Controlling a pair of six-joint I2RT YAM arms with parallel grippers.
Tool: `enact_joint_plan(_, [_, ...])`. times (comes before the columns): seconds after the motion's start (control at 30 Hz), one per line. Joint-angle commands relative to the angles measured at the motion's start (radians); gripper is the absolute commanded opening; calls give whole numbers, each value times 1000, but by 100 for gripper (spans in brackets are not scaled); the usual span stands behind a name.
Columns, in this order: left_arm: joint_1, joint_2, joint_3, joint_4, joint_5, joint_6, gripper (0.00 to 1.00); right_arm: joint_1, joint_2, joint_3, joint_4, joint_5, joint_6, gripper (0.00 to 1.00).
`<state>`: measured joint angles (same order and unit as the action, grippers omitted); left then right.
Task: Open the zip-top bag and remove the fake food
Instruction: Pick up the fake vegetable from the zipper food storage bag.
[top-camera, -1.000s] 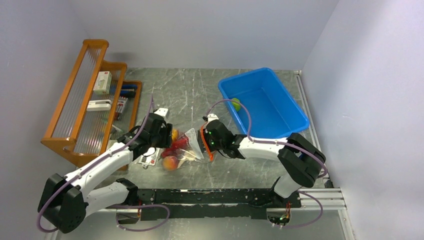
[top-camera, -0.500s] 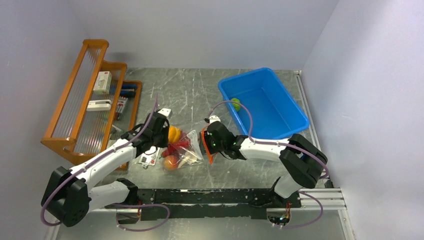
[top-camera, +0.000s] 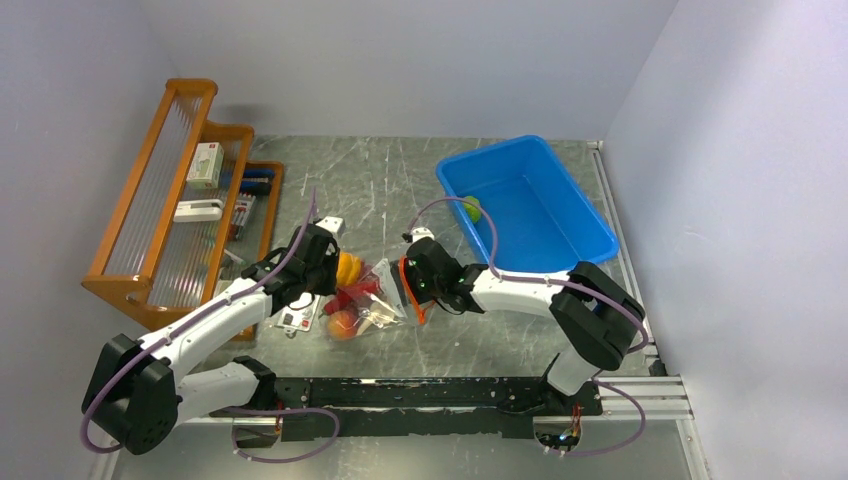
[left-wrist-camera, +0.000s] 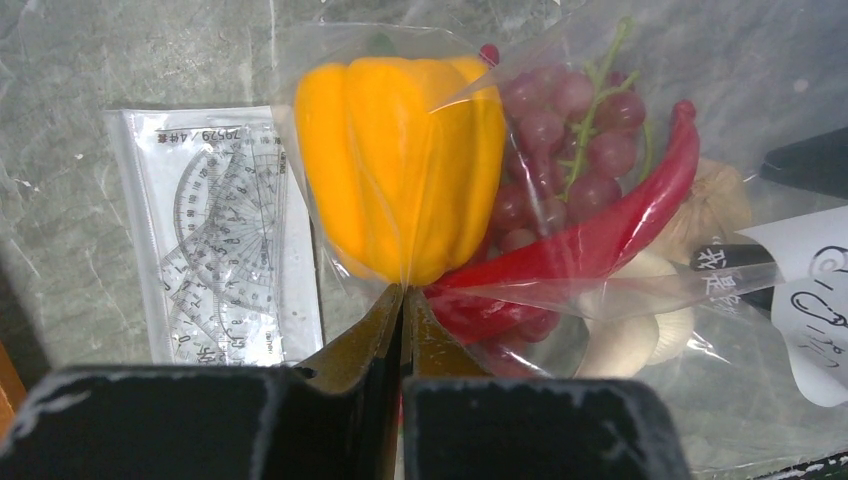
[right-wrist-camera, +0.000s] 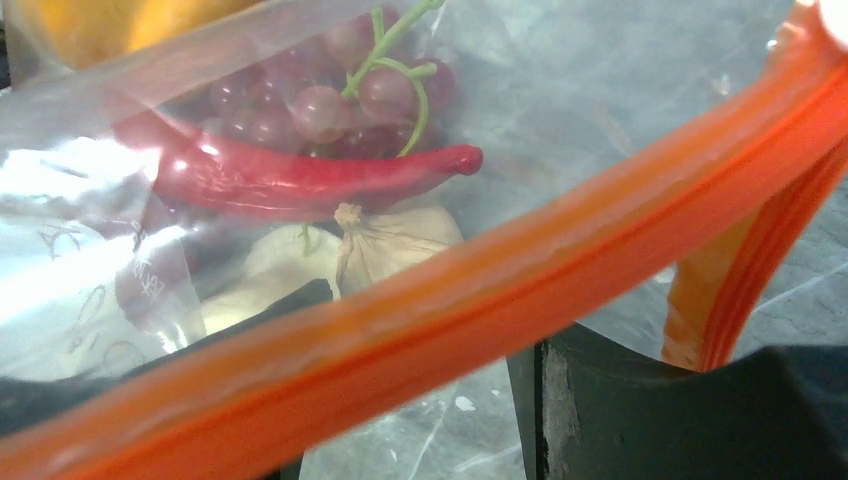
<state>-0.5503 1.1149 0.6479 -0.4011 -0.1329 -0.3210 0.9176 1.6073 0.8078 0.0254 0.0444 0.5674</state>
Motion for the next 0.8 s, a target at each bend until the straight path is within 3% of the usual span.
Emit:
enact_joint_plan(0.0, [7,-4,40,11,20,12,12,-2,7,21,9,-22,-21,63])
enact_joint_plan(0.17, [7,-4,41,11,20,12,11,1,-7,35,92,-165,-59,63])
enact_joint_plan(0.5, [7,-8,39,10,12,9,9,2,101,90,43,-69,-87,58])
enact_joint_plan(0.77, [6,-5,42,4,-9,-1,9,1,92,65,62,-63,-40,40])
